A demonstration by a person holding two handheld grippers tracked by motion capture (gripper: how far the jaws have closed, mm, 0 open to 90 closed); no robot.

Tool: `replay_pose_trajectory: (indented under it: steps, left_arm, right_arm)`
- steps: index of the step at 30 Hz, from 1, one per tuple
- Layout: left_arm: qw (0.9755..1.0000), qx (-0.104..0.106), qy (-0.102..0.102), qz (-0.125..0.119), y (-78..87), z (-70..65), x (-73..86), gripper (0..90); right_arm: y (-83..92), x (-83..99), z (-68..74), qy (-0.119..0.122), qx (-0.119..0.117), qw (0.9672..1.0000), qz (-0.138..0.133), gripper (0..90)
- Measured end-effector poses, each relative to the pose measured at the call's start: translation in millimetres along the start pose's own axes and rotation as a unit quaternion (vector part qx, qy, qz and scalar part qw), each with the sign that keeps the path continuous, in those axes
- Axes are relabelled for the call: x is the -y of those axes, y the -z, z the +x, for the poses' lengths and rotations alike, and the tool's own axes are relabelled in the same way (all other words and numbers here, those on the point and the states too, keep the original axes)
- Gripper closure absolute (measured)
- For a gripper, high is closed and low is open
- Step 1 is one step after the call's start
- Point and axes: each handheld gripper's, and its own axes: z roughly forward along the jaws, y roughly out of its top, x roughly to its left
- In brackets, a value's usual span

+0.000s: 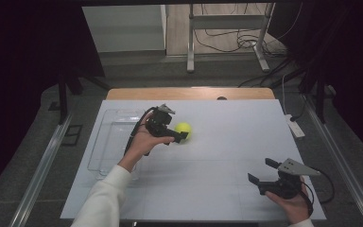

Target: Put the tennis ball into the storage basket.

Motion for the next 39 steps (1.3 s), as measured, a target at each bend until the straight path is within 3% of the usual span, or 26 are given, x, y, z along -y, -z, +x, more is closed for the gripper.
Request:
replay_pose_trajectory:
  steps: [39]
  left_arm:
    - [0.9993, -0.015, 0.022, 0.026, -21.7, 20.9, -19.7, 6.8]
  right_arm:
    - [-0.6, 0.2, -0.8, 0.001, 0.001, 1.0, 0.002, 8.2]
